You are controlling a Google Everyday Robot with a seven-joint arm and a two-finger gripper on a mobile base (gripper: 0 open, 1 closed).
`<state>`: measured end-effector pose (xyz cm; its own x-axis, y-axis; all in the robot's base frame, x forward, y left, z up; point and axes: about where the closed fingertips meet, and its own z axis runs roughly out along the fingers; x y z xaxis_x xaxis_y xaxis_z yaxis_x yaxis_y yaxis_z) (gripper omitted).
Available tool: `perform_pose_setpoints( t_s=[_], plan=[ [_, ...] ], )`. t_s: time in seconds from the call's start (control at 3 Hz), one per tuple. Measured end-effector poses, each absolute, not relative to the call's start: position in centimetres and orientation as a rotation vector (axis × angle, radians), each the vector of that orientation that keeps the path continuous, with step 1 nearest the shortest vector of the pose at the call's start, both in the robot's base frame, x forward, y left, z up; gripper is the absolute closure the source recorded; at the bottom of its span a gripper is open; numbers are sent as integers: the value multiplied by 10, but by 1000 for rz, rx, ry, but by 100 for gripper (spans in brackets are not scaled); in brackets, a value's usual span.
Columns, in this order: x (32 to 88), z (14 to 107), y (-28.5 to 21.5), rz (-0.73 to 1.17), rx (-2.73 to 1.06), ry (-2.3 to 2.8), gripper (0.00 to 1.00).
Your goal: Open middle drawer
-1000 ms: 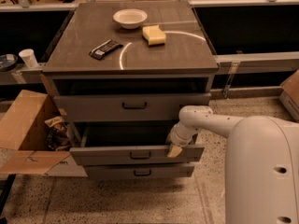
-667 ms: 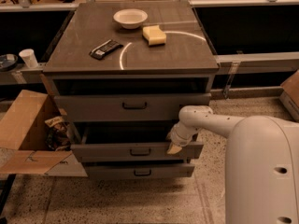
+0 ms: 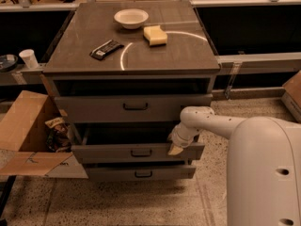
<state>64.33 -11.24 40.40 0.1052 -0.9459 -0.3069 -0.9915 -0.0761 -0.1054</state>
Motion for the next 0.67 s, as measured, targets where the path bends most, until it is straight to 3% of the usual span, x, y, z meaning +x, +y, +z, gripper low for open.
perform_pose_setpoints(
  t_s=[0.67],
  plan=[
    [643,404,-112,228,-2102,1914,11]
  ],
)
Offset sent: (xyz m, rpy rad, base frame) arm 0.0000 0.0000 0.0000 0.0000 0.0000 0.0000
